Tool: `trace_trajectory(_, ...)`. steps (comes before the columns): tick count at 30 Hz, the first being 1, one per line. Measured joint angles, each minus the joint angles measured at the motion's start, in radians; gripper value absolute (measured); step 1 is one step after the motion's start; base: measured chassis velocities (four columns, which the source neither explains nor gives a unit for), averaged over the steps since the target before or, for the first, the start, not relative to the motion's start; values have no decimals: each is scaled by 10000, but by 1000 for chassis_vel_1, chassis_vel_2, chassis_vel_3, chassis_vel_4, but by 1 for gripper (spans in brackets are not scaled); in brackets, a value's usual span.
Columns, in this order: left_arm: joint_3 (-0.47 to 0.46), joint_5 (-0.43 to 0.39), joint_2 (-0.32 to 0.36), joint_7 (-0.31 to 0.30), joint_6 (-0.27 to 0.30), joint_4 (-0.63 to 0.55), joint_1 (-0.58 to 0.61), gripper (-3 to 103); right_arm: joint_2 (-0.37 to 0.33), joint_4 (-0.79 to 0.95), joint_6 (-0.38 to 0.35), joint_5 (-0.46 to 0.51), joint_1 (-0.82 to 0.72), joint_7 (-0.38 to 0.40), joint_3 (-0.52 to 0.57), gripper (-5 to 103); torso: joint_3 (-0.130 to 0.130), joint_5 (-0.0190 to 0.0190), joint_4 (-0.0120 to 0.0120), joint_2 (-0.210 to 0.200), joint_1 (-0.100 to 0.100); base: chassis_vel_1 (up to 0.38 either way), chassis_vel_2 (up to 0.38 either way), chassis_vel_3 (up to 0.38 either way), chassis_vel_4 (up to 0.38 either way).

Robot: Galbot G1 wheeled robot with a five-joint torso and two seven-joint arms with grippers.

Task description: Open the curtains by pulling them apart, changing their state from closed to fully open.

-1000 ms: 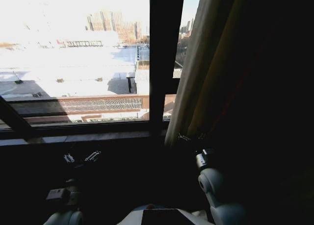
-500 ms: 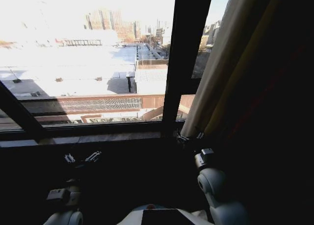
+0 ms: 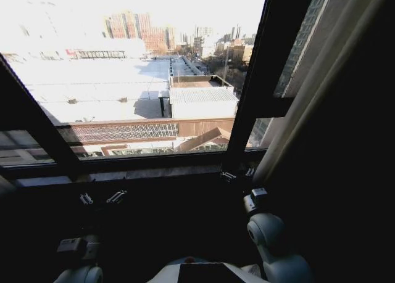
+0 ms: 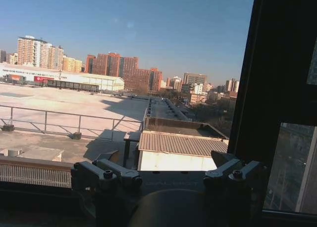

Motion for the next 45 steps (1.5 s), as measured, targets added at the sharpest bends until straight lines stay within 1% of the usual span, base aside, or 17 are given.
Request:
trace_trajectory(2, 3, 0, 0, 1, 0, -9, 8, 100, 1, -2, 1, 4, 6, 0, 8, 100, 0, 3, 0, -1, 1, 349, 351, -363, -371)
trace_trajectory(6, 14, 16, 0, 1, -4, -11, 19, 100, 7, -13, 10, 9, 29, 0, 27, 100, -1, -6, 0, 1, -1, 310, 323, -307, -334)
trace_trajectory(9, 39, 28, -2, 1, -55, -13, 58, 100, 15, -14, 19, 18, 13, -1, 27, 100, -2, 0, 1, 2, -3, 403, 351, -346, -337)
trace_trajectory(15, 19, 32, -3, 1, -120, -13, 80, 100, 23, -11, 27, 30, -16, -31, 24, 100, -2, -6, 1, 2, -2, 367, 360, -371, -346)
trace_trajectory(26, 61, 39, -6, 1, -142, -13, 99, 100, 37, -9, 30, 38, -2, -46, -12, 100, -1, -4, 1, 1, -1, 343, 362, -349, -369)
trace_trajectory(29, 58, 40, -6, 0, -158, -13, 121, 100, 42, -10, 33, 41, -9, -52, -18, 100, -1, 1, 0, 1, -1, 356, 362, -364, -348)
trace_trajectory(34, 29, 40, -6, -5, -174, -12, 149, 100, 73, -9, 39, 42, -19, -62, -51, 100, -3, -6, 1, 2, -1, 365, 350, -363, -342)
trace_trajectory(37, 28, 40, -6, -6, -177, -13, 150, 100, 81, -8, 40, 41, -34, -65, -56, 100, -2, -4, 3, 2, -1, 375, 362, -387, -340)
trace_trajectory(39, 42, 40, -7, -7, -179, -13, 147, 100, 82, -4, 42, 40, -69, -67, -54, 100, -1, 2, -1, 2, -2, 376, 347, -351, -372)
trace_trajectory(45, 37, 38, -7, -10, -180, -11, 131, 100, 76, 15, 48, 31, -94, -69, -49, 100, -1, -2, 0, 1, -1, 317, 347, -329, -344)
